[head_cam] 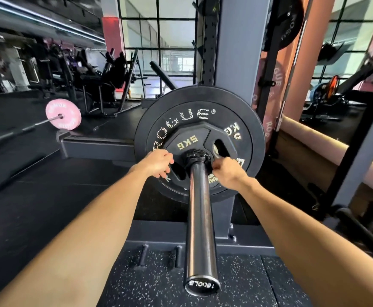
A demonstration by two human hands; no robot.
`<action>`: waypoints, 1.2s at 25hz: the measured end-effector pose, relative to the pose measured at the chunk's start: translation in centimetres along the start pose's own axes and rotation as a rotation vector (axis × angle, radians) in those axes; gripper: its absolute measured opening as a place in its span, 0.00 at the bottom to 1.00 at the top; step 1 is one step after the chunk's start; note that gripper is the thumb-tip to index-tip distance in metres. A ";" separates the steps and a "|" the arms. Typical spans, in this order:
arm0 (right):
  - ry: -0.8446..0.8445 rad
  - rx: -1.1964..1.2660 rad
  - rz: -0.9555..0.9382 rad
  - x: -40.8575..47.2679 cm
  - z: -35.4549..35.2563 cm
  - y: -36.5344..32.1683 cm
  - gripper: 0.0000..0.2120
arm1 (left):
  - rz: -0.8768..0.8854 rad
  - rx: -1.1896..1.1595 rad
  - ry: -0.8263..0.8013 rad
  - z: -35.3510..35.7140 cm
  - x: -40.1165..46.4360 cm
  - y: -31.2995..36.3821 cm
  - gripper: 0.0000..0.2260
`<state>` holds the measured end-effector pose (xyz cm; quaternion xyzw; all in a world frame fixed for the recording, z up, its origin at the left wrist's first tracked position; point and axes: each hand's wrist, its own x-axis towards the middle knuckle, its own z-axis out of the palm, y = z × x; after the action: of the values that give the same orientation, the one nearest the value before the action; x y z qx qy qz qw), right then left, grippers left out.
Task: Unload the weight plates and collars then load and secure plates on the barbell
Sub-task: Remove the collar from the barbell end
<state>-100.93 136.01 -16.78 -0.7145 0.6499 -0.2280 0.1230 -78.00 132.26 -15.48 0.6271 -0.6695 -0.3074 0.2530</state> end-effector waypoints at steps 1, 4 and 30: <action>0.002 0.017 0.006 0.0 0.2 0.0 0.09 | 0.001 -0.006 -0.009 -0.1 0.0 0.2 0.14; 0.028 0.075 0.027 -0.2 0.6 0.2 0.08 | 0.010 -0.023 -0.038 0.1 0.4 0.9 0.14; 0.140 0.150 0.014 0.6 -0.9 -0.8 0.15 | -0.006 -0.154 0.005 3.6 1.2 4.3 0.17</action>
<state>-100.57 135.63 -15.53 -0.6809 0.6432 -0.3243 0.1320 -83.69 131.47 -14.90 0.6084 -0.6414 -0.3572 0.3015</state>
